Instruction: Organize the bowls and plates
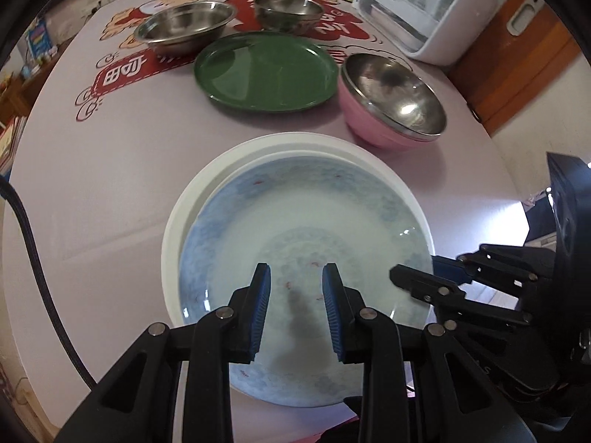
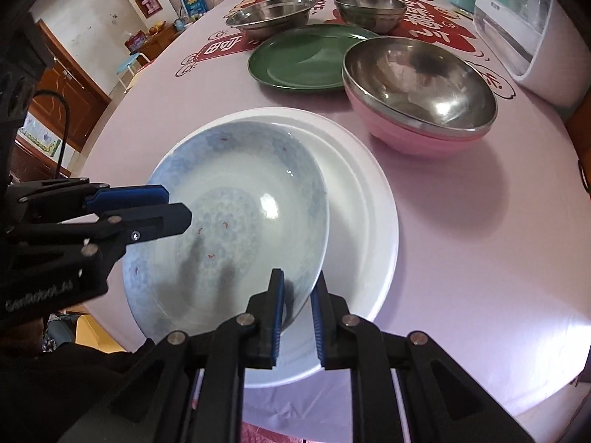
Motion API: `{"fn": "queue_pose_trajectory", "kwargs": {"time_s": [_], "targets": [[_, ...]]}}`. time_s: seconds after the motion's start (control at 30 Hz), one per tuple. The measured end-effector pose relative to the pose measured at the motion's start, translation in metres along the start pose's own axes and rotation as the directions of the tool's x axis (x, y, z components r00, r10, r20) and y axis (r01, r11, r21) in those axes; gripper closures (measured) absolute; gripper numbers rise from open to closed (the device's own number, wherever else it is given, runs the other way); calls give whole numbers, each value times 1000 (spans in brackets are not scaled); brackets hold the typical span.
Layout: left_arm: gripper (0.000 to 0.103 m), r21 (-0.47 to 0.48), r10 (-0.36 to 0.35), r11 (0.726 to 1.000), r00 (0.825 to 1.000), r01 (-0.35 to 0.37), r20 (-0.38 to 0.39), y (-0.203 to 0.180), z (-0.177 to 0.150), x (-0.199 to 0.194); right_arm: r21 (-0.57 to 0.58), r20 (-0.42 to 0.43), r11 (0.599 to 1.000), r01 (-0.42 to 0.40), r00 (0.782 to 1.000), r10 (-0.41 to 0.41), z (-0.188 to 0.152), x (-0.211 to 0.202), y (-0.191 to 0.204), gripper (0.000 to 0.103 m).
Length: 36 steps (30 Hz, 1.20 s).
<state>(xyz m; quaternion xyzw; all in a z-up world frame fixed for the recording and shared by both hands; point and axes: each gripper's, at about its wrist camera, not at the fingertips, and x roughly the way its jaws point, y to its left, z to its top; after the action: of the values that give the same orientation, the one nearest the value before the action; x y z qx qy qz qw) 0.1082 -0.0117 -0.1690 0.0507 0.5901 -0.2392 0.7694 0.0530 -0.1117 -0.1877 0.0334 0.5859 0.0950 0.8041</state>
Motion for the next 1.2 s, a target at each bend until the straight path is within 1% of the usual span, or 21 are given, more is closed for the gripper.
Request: {"fn": "queue_pose_trajectory", "kwargs": {"time_s": [0.13, 0.27, 0.4, 0.63, 0.87, 0.93, 1.0, 1.07, 1.2], "targets": [[76, -8, 4, 1000, 1000, -4, 11, 1, -1, -3, 8, -5, 998, 55, 999, -54, 3, 3, -4, 89], [76, -31, 13, 999, 1000, -13, 19, 8, 0, -6, 31, 65, 998, 50, 997, -52, 9, -8, -9, 89], [75, -39, 18, 999, 1000, -17, 25, 14, 0, -8, 48, 84, 997, 54, 995, -58, 12, -11, -8, 88], [74, -26, 23, 999, 999, -22, 41, 23, -2, -16, 86, 98, 995, 56, 993, -64, 11, -12, 0, 74], [71, -10, 20, 1000, 997, -20, 70, 44, 1, -32, 159, 136, 985, 66, 987, -88, 13, -19, 11, 65], [71, -1, 12, 1000, 997, -12, 77, 50, 2, -37, 187, 153, 980, 67, 983, -97, 13, -22, 14, 58], [69, 9, 3, 1000, 997, -4, 82, 56, 3, -41, 204, 169, 976, 71, 980, -107, 14, -25, 19, 53], [62, 15, -2, 1000, 996, 1, 85, 61, 2, -44, 226, 182, 971, 80, 976, -123, 13, -28, 25, 52], [59, 28, -2, 1000, 997, 0, 83, 73, 2, -48, 272, 191, 958, 90, 971, -146, 11, -31, 31, 52]]}}
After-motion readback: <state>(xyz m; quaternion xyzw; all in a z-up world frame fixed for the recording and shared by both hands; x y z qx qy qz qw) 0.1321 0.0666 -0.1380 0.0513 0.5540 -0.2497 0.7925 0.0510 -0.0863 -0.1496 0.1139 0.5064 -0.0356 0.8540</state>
